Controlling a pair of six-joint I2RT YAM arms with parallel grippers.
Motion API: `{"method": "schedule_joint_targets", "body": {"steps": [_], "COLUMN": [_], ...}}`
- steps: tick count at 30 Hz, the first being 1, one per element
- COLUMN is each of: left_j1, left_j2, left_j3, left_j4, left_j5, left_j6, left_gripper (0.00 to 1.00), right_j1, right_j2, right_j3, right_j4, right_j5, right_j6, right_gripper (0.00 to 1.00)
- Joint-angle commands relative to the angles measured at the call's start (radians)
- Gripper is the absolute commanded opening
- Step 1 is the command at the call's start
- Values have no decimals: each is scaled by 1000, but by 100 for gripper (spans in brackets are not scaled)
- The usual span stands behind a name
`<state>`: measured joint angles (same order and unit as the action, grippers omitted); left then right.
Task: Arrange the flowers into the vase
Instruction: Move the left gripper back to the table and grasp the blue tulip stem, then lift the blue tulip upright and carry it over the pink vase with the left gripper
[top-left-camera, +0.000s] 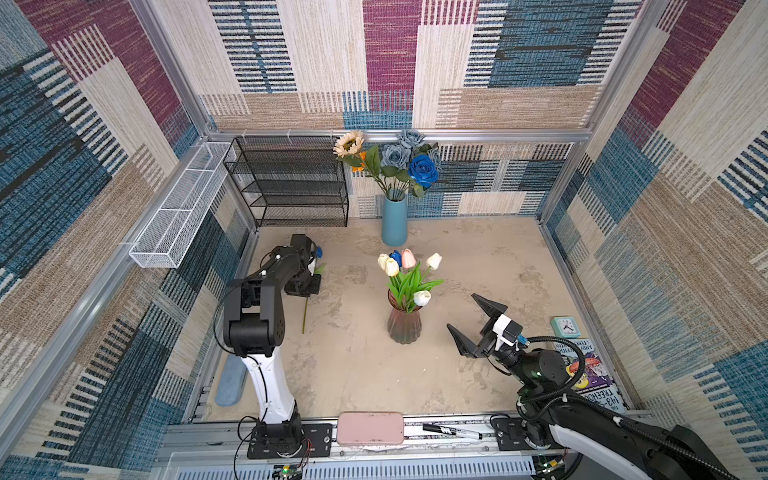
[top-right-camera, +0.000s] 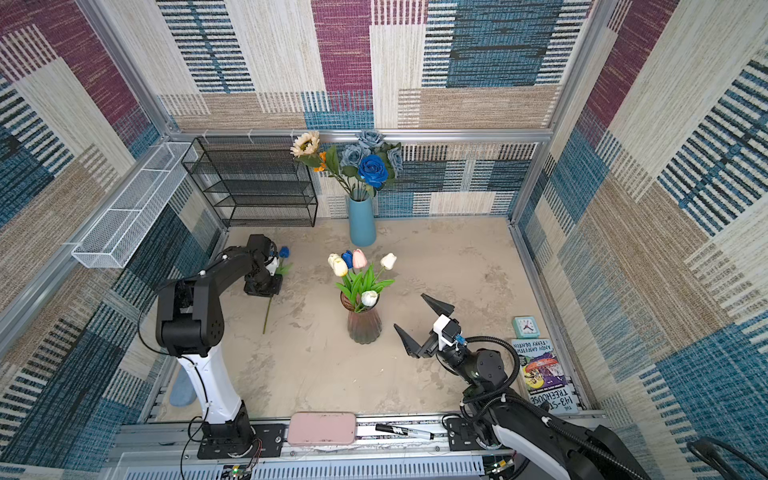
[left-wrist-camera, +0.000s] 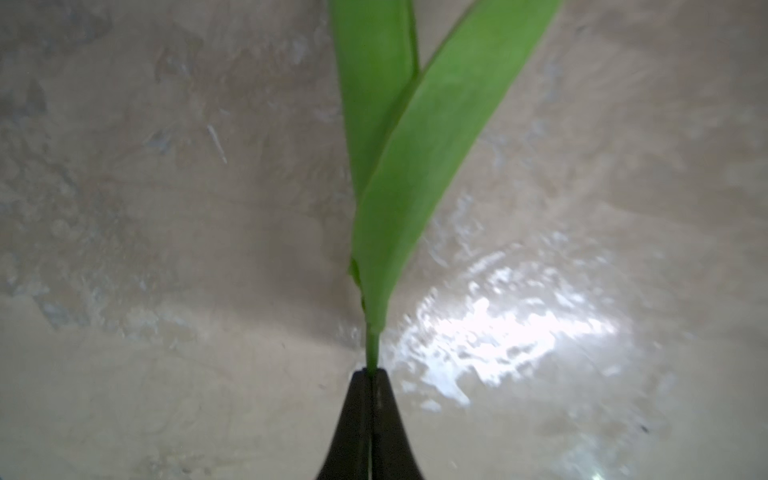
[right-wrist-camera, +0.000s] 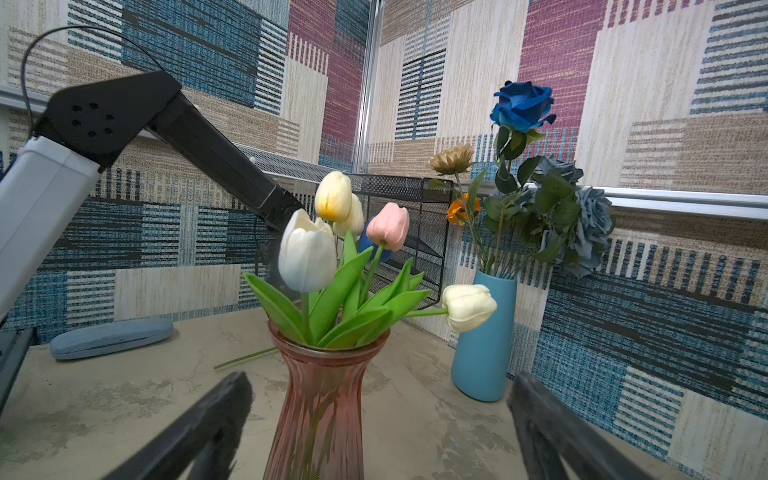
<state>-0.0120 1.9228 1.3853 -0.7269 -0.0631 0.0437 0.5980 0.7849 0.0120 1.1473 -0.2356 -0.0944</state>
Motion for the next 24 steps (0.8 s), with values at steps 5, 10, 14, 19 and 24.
{"method": "schedule_joint_targets", "body": {"steps": [5, 10, 14, 19, 24], "left_j1": [-33, -72, -97, -145, -241], "left_j2": [-340, -579, -748, -922, -1086], "left_j3": [-328, -531, -665, -784, -882], "left_j4": [359, 571, 751, 975, 1163], "left_j5": [190, 241, 307, 390, 428], "left_j6": [-198, -231, -257, -287, -210], "left_gripper": [0, 0, 0, 0, 0], "right_j1": [1, 2, 2, 2, 2], "right_j2": [-1, -10, 2, 4, 4], "right_j3": [6, 3, 6, 5, 3], "right_j4": [13, 16, 21, 21, 21], "right_j5": [2, 3, -7, 0, 9], "right_j6": [5, 7, 10, 6, 2], "right_gripper": [100, 100, 100, 100, 100]}}
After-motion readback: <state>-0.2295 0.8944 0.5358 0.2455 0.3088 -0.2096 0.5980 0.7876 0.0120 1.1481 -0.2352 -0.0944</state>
